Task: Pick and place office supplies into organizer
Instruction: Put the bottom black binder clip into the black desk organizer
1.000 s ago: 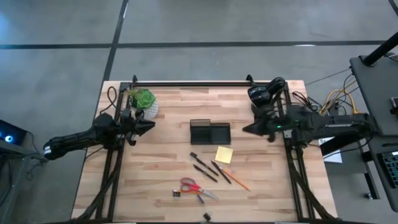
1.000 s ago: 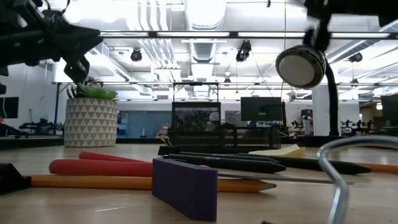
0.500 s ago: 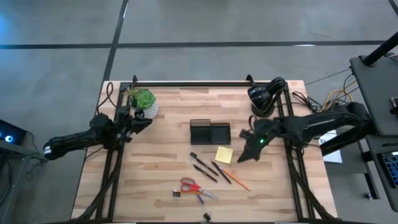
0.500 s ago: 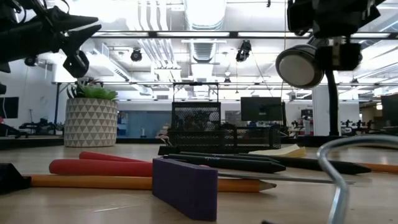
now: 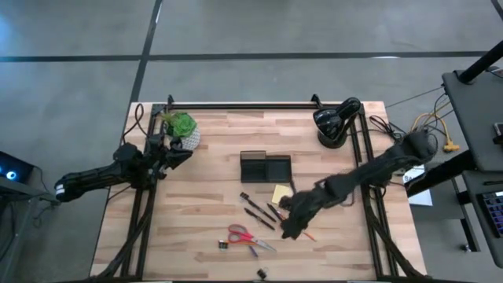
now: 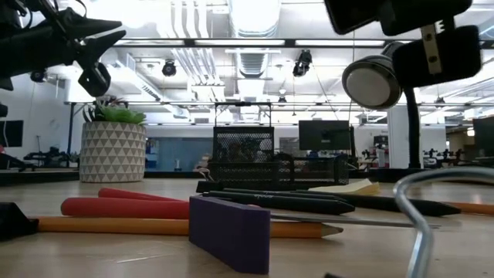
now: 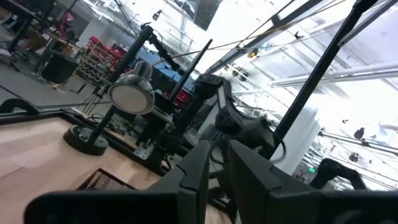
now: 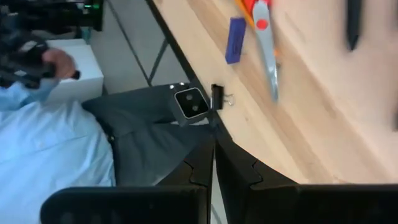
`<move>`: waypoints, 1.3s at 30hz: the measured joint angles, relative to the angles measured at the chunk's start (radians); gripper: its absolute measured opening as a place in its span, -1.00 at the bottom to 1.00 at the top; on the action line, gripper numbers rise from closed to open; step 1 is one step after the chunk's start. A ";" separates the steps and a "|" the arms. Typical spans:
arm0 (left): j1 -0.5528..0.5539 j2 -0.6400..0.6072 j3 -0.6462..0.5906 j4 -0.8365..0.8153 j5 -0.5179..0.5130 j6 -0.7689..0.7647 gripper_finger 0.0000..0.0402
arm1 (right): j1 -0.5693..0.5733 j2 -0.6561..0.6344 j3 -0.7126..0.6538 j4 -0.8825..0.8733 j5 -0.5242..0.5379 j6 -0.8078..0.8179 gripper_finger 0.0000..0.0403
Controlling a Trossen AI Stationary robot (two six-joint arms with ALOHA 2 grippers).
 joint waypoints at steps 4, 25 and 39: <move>0.000 0.002 0.000 -0.001 0.000 0.000 -0.78 | 0.029 0.142 0.126 0.001 0.010 0.011 -0.86; 0.000 0.050 0.000 -0.008 0.001 0.000 -0.78 | 0.122 0.526 0.513 -0.200 0.075 0.042 -0.02; 0.000 0.052 0.000 0.002 0.000 -0.001 -0.78 | 0.143 0.534 0.514 -0.225 0.060 0.034 -0.01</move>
